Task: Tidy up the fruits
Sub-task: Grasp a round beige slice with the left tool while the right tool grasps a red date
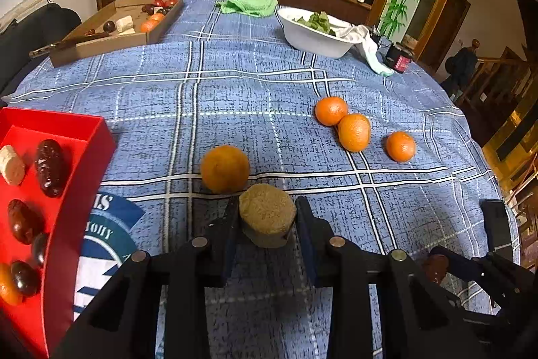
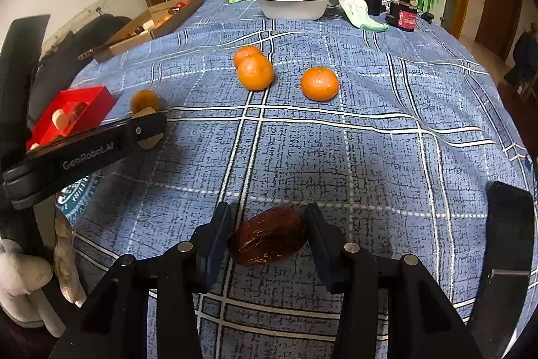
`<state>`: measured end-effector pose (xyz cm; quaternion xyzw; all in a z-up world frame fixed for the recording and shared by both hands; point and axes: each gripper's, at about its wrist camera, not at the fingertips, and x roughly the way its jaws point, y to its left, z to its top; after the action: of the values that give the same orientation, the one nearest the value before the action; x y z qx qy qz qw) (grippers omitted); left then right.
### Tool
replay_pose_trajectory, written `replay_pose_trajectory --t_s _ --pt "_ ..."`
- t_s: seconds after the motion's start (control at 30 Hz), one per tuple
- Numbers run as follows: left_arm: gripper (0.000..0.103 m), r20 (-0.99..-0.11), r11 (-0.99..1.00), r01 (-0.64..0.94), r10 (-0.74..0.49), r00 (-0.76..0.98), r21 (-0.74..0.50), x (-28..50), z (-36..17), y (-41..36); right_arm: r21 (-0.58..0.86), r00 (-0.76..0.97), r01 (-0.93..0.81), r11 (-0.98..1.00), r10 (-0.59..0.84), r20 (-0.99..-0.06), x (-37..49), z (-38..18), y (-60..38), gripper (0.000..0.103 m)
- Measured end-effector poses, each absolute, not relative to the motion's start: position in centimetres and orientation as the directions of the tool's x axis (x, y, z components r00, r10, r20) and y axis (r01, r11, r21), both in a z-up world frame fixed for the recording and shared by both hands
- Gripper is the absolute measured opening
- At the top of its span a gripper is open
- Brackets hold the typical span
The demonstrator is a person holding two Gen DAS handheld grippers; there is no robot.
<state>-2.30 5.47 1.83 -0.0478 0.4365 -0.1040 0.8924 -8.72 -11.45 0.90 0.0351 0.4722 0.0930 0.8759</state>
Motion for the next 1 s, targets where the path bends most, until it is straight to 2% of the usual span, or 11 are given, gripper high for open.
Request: replay_pose_trajectory --t_s 0.07,0.17,0.3,0.47,0.5,0.53,0.6,0.7,0.9,0.93,1.0 --pt "0.031 -0.763 0.972 0.138 -0.234 0.602 -0.189 -2.8 2.2 6.0 0.186 0.54 -0.133 0.973 0.229 -0.81 -9.0 1.0 -11.7 0.048" --pt "0.031 -0.752 0.971 0.123 -0.236 0.616 -0.204 -3.6 2.9 6.8 0.21 0.552 -0.142 0.967 0.254 -0.794 -9.4 1.6 -11.7 0.033" --pt "0.031 -0.729 0.971 0.112 -0.231 0.644 -0.209 -4.9 4.2 7.9 0.199 0.566 -0.157 0.967 0.253 -0.784 -9.9 2.3 -11.2 0.03" --pt "0.031 -0.716 0.97 0.099 -0.231 0.659 -0.223 -5.8 5.0 9.4 0.252 0.587 -0.127 0.959 0.277 -0.761 -10.3 3.0 -12.4 0.031" --pt "0.031 -0.714 0.969 0.096 -0.233 0.661 -0.227 -6.0 5.1 9.6 0.265 0.589 -0.118 0.957 0.283 -0.757 -10.5 3.0 -12.8 0.037" --pt "0.031 -0.711 0.968 0.093 -0.234 0.663 -0.232 -6.2 5.2 9.9 0.279 0.592 -0.103 0.955 0.284 -0.754 -10.6 3.0 -13.5 0.049" --pt "0.031 -0.707 0.966 0.092 -0.239 0.665 -0.24 -6.5 5.2 10.2 0.304 0.596 -0.074 0.95 0.287 -0.75 -10.9 2.8 -14.5 0.058" --pt "0.031 -0.702 0.964 0.095 -0.247 0.668 -0.248 -6.8 5.3 10.2 0.33 0.575 -0.073 0.941 0.31 -0.757 -11.0 2.3 -14.9 0.058" --pt "0.031 -0.705 0.963 0.116 -0.259 0.66 -0.245 -7.2 5.0 9.7 0.279 0.527 -0.132 0.951 0.306 -0.793 -10.7 1.2 -11.6 0.058" --pt "0.031 -0.706 0.962 0.118 -0.26 0.659 -0.245 -7.3 4.9 9.7 0.271 0.525 -0.131 0.953 0.299 -0.797 -10.7 1.0 -11.5 0.056" --pt "0.031 -0.708 0.962 0.12 -0.261 0.656 -0.244 -7.4 4.7 9.7 0.238 0.541 -0.126 0.963 0.268 -0.798 -10.7 1.0 -11.0 0.045"
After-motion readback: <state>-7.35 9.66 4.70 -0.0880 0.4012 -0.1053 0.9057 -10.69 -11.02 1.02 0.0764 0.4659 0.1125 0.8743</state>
